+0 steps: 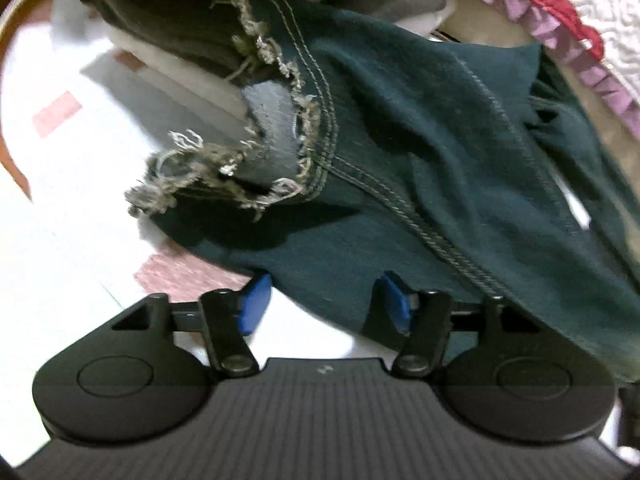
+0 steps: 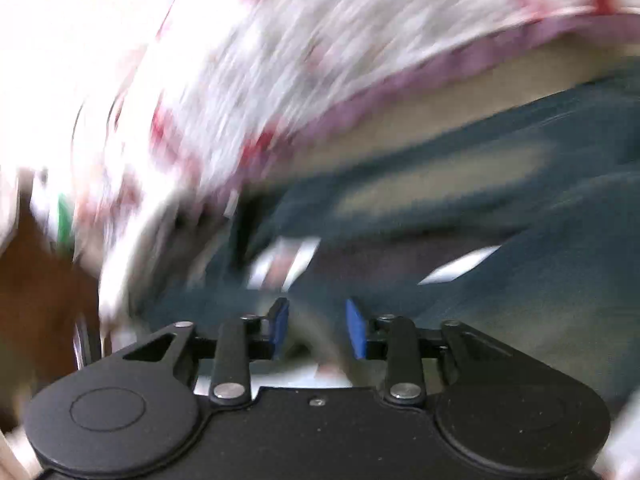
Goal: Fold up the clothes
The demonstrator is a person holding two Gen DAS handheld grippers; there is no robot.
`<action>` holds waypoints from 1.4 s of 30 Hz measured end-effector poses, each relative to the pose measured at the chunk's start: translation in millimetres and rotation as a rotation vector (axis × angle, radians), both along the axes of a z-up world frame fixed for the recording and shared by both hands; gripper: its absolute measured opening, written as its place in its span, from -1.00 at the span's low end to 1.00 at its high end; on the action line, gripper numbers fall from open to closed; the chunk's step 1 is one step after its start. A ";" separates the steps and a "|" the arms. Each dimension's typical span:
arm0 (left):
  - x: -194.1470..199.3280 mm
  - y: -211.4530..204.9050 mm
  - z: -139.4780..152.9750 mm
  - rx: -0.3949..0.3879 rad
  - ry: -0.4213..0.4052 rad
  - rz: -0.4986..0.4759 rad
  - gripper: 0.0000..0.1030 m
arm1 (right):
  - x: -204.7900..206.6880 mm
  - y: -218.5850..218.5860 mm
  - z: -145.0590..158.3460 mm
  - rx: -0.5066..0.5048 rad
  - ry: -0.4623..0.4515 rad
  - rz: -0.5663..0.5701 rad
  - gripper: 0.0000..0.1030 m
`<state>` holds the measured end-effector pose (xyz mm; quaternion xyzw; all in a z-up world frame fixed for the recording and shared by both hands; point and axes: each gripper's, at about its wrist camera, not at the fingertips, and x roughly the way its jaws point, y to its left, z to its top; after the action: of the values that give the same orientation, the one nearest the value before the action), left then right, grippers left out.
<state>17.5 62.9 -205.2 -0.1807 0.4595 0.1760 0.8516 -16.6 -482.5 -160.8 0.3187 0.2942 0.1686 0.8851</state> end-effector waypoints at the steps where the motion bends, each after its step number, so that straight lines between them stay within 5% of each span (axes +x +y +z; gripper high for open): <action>1: -0.1 -1.4 0.3 0.002 0.000 0.011 0.01 | -15.5 -25.5 2.0 0.018 0.026 -0.107 -0.09; 4: -3.7 2.7 3.0 -0.078 -0.005 0.049 -0.29 | -62.2 -102.1 7.7 0.070 0.105 -0.431 -0.07; 8: -13.3 6.0 2.6 -0.233 -0.034 0.084 -0.29 | -116.8 -186.3 -8.8 0.142 0.250 -0.840 0.09; 11: -17.5 -3.0 2.2 -0.268 -0.061 0.059 -0.22 | -133.6 -221.5 -22.4 0.134 0.310 -1.050 0.26; 17: -4.8 -13.1 -6.6 -0.463 -0.086 -0.043 -0.14 | -116.6 -245.1 -61.5 0.312 0.352 -1.037 0.26; 21: 7.4 -20.6 -10.2 -0.495 -0.106 -0.096 0.02 | -77.8 -253.2 -71.1 0.246 0.358 -0.887 0.28; 22: 10.9 -22.9 -10.2 -0.485 -0.105 -0.133 -0.08 | -64.0 -250.3 -72.3 0.183 0.376 -0.790 -0.14; 23: 14.5 -25.2 -10.3 -0.475 -0.104 -0.171 -0.61 | -50.2 -247.4 -73.5 0.119 0.392 -0.691 -0.67; 24: 19.0 -28.9 -9.2 -0.442 -0.101 -0.211 -0.81 | -39.7 -241.8 -70.9 0.013 0.395 -0.669 -0.66; 27: 36.7 -46.6 2.1 -0.270 -0.092 -0.312 -0.86 | -23.0 -212.2 -48.3 -0.296 0.310 -0.671 -0.79; 31: 55.3 -62.6 12.9 -0.145 -0.075 -0.369 -0.86 | 11.8 -111.8 -16.9 -1.150 0.131 -0.571 -0.83; 32: 59.0 -65.9 13.6 -0.121 -0.066 -0.378 -0.86 | 22.5 -101.0 -14.1 -1.201 0.142 -0.565 -0.80; 33: 62.3 -68.5 13.2 -0.098 -0.055 -0.383 -0.86 | 36.5 -99.6 -8.8 -1.143 0.195 -0.543 -0.79; 35: 57.9 -69.1 5.2 -0.074 -0.022 -0.377 -0.87 | 50.0 -114.8 -1.9 -0.859 0.212 -0.519 -0.67; 36: 53.4 -69.1 0.6 -0.064 -0.004 -0.373 -0.87 | 52.9 -129.7 -4.4 -0.663 0.180 -0.496 -0.64; 38: 43.9 -68.6 -2.3 -0.046 -0.006 -0.375 -0.87 | 60.8 -150.5 -18.8 -0.448 0.142 -0.453 -0.57; 42: 40.0 -65.1 -2.1 -0.062 -0.008 -0.347 -0.86 | 66.4 -184.2 -46.2 -0.164 0.085 -0.355 -0.29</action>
<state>57.5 -2.3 -207.3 -0.1256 0.4856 0.0113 0.8651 49.9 -666.7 -207.1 0.2994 0.2830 -0.0282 0.9108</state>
